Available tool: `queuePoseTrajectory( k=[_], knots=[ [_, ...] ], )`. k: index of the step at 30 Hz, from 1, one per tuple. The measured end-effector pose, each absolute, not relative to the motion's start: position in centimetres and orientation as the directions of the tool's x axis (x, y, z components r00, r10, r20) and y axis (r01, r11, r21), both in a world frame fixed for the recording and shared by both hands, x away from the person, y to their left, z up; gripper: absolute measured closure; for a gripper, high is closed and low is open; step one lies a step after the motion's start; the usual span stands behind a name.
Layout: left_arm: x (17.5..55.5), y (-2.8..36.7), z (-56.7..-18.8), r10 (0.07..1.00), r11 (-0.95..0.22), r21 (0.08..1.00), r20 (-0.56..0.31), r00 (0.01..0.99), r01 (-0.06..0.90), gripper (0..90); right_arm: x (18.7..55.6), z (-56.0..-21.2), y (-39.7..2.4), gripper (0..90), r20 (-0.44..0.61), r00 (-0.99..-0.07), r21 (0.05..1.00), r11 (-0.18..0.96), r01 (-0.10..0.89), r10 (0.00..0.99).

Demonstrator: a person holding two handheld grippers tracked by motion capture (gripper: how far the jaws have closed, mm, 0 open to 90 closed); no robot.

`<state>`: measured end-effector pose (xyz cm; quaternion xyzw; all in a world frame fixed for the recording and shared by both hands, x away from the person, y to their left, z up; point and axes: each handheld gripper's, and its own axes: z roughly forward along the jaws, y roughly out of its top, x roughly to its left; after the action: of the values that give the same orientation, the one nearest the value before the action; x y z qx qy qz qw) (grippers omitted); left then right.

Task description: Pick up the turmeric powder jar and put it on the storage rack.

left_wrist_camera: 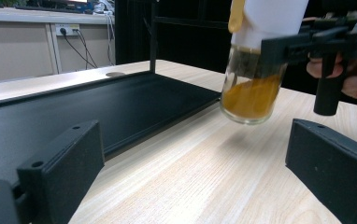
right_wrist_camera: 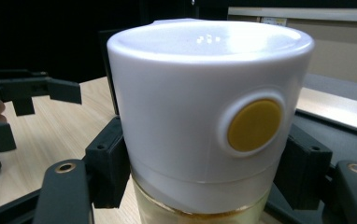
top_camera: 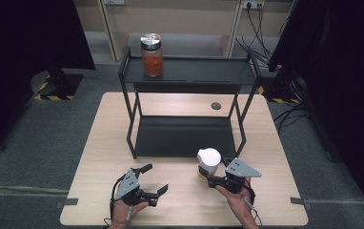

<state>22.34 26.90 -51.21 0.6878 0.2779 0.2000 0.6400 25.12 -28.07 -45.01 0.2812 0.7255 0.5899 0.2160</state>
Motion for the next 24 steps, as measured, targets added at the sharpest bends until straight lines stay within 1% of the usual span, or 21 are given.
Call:
queuePoseTrajectory(
  k=[12,24],
  knots=[
    [22.3,27.0,-51.2,0.642,-0.024,0.992,-0.083,0.762,0.128,3.6,25.7,-42.0,-27.9,30.8,0.013,-0.758,0.983,0.132,0.13,0.652],
    [22.3,27.0,-51.3,0.643,-0.022,0.991,-0.085,0.761,0.13,3.7,26.8,-38.5,-27.7,30.8,0.019,-0.772,0.982,0.132,0.133,0.635]
  ],
)
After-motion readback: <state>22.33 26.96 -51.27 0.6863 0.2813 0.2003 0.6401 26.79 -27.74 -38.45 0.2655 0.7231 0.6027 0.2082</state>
